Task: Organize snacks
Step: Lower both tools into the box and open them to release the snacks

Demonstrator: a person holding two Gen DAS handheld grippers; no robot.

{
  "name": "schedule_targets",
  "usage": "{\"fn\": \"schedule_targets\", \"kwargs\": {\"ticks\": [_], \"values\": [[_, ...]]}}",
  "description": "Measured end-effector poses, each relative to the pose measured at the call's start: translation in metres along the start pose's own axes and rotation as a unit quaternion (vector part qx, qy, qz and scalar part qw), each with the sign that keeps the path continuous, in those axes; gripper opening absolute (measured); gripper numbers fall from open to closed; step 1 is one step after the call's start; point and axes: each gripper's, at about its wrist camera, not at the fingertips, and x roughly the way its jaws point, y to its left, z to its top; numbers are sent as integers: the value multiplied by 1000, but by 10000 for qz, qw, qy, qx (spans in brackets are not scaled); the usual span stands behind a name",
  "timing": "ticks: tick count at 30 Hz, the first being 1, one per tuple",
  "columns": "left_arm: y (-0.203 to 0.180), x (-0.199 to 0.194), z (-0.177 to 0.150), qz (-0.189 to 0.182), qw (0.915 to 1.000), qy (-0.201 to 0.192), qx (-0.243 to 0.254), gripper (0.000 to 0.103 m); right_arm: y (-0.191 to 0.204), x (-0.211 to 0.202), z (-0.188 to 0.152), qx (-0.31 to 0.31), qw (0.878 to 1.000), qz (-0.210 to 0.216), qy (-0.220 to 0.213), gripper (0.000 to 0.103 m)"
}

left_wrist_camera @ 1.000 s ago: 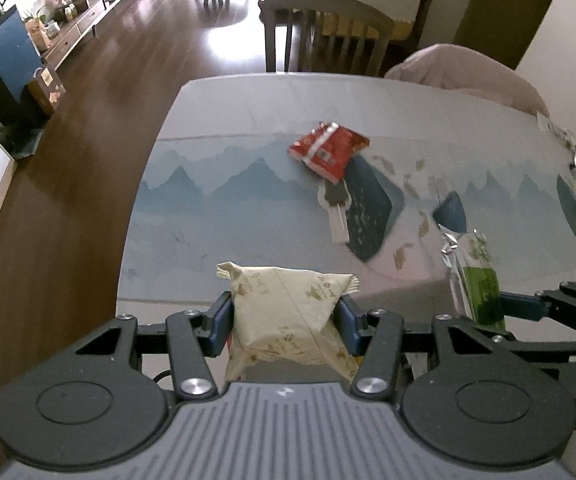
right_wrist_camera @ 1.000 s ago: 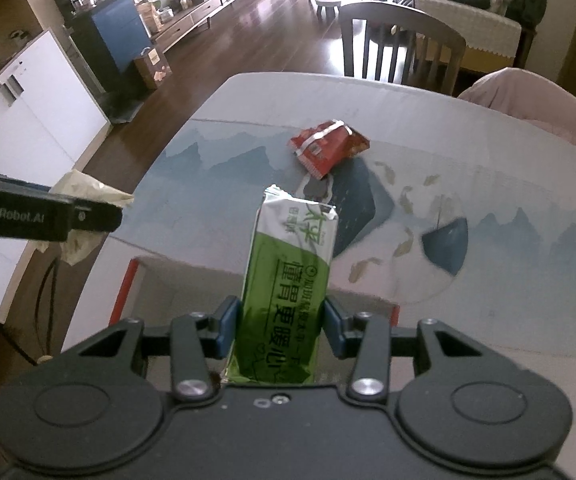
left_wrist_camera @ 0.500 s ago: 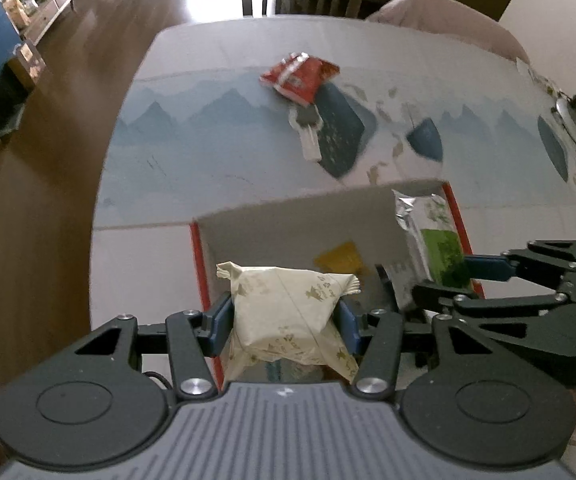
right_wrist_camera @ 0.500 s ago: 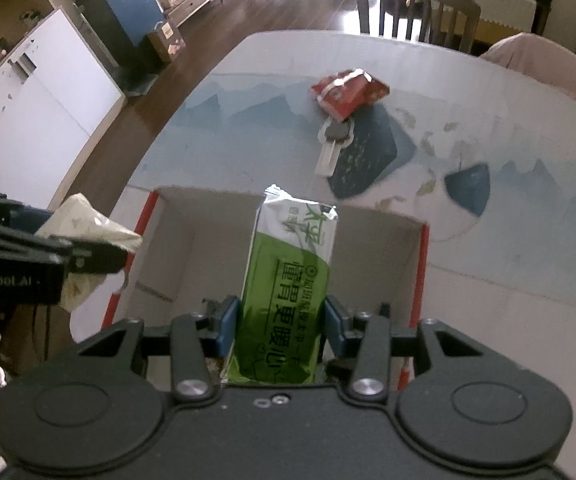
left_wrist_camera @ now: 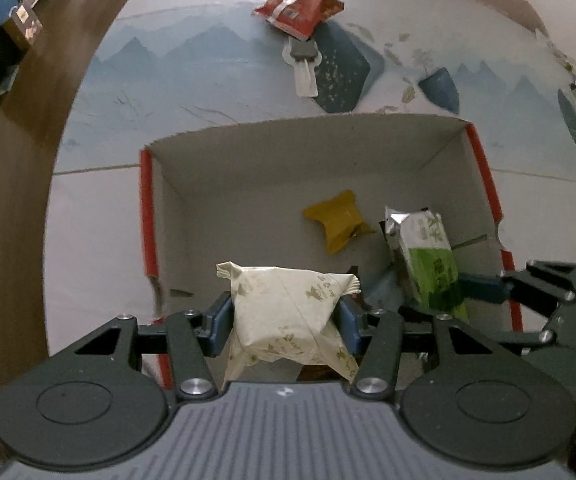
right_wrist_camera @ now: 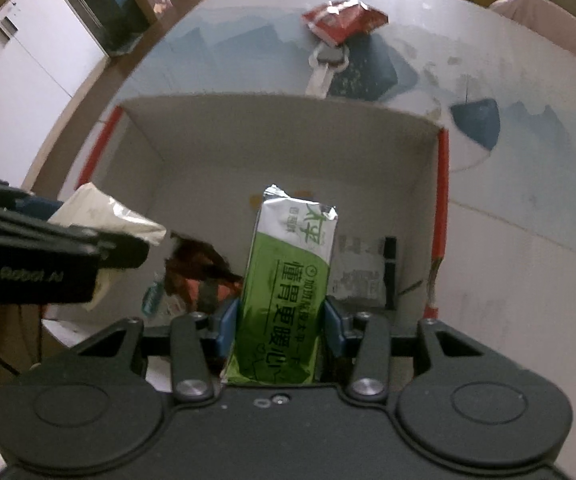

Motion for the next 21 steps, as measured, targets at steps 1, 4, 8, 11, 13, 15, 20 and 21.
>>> {"fn": "schedule_targets", "kwargs": {"ticks": [1, 4, 8, 11, 13, 15, 20, 21], "values": [[-1, 6, 1, 11, 10000, 22, -31, 53, 0, 4, -1, 3, 10000, -12, 30, 43], [-5, 17, 2, 35, 10000, 60, 4, 53, 2, 14, -4, -10, 9999, -1, 106, 43], [-11, 32, 5, 84, 9999, 80, 45, 53, 6, 22, -5, -50, 9999, -47, 156, 43], [-13, 43, 6, 134, 9998, 142, 64, 53, 7, 26, -4, -75, 9998, -91, 180, 43], [-13, 50, 6, 155, 9997, 195, 47, 53, 6, 29, -5, -67, 9997, -117, 215, 43], [-13, 57, 7, 170, 9995, 271, 61, 53, 8, 31, -5, -84, 9996, -137, 229, 43], [-12, 68, 3, 202, 9991, 362, 130, 55, 9, 35, -6, -58, 9995, -158, 270, 43], [-12, 68, 3, 198, 9991, 355, 137, 55, 8, 35, -6, -51, 9995, -147, 269, 43]]}}
